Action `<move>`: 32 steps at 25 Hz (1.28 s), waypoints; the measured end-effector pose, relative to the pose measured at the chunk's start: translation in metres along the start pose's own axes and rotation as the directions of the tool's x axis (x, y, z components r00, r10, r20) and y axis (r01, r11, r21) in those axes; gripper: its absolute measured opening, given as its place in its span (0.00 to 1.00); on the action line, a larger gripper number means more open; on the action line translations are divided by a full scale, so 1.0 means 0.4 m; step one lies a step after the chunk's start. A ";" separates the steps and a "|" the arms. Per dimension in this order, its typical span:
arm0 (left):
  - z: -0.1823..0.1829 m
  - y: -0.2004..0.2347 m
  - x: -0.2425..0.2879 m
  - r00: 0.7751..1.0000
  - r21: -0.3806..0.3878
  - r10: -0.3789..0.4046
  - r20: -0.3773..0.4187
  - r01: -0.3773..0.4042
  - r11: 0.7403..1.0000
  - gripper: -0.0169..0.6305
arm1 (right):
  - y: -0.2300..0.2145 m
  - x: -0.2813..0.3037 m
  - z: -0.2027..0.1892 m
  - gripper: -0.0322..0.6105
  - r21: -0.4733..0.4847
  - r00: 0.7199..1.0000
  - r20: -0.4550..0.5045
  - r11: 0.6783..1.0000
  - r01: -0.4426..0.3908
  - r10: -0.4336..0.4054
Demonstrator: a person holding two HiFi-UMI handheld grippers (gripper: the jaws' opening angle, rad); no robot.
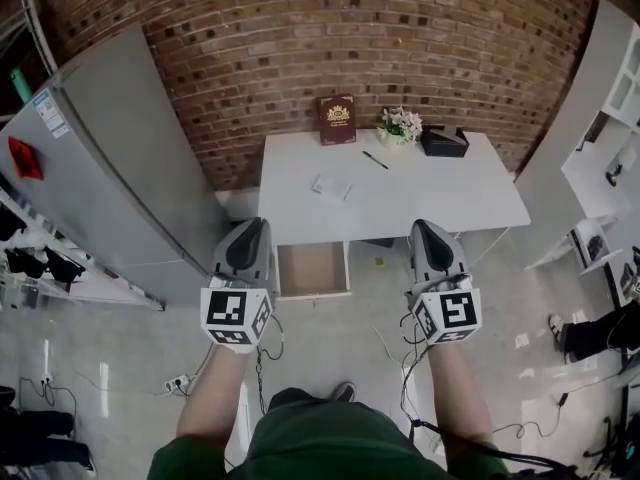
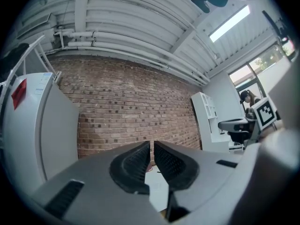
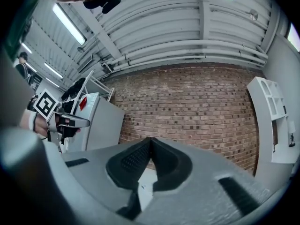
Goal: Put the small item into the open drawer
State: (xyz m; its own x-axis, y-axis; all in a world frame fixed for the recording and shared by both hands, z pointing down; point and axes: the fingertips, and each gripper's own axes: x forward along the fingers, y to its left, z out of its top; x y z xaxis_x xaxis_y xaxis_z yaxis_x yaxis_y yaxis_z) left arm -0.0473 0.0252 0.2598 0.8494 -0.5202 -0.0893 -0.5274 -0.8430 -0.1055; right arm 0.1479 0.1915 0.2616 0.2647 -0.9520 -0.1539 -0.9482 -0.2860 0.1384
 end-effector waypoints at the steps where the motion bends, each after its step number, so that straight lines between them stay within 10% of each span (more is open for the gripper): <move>1: -0.003 -0.008 0.009 1.000 0.002 0.000 -0.003 0.000 1.000 0.06 | -0.010 0.003 -0.006 0.06 0.004 1.000 0.001 1.000 -0.001 0.001; 32: -0.199 0.222 0.431 0.999 -0.083 -0.015 -0.046 0.011 0.996 0.06 | -0.092 0.463 -0.213 0.06 -0.067 0.987 -0.156 0.997 -0.040 0.029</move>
State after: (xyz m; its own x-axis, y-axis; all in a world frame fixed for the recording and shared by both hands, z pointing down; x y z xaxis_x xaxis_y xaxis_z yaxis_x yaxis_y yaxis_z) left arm 0.0539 -0.1503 0.3137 0.8574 -0.5129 -0.0417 -0.5141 -0.8574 -0.0239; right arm 0.2466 0.0165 0.3116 0.2611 -0.9653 0.0042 -0.9440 -0.2545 0.2101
